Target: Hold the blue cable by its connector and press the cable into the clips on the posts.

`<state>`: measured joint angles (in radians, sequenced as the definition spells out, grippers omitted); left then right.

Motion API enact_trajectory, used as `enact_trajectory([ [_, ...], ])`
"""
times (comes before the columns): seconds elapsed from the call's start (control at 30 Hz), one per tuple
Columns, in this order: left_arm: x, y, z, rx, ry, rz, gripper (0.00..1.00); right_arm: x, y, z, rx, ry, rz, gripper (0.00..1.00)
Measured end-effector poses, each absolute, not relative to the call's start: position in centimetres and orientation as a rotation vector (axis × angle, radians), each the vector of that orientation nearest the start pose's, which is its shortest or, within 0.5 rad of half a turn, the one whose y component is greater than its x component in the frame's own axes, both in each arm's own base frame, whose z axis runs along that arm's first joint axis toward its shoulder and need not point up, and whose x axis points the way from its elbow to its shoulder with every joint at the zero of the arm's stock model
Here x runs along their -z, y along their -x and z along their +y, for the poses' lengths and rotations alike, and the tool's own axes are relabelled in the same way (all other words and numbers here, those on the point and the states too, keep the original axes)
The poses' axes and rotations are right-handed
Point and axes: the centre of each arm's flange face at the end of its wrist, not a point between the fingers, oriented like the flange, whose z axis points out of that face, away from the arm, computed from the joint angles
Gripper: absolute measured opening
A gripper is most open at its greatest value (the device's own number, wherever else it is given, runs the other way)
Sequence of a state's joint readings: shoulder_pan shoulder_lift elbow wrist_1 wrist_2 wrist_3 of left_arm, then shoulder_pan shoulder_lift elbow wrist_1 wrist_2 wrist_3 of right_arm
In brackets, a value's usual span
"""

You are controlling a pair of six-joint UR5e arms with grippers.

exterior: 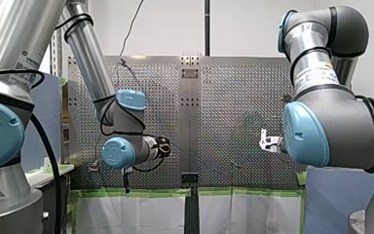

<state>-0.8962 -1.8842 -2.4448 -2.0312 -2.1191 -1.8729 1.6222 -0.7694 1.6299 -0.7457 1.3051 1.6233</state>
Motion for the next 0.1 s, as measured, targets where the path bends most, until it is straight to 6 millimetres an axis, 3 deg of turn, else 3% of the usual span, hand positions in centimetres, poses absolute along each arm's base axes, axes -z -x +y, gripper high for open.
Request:
enact_trajectory([
  [0.1, -9.71, -15.80, -32.79, 0.465, -0.070, 1.655, 1.00, -5.07, -19.24, -63.60, -1.428, -1.503, -1.185, 0.00],
])
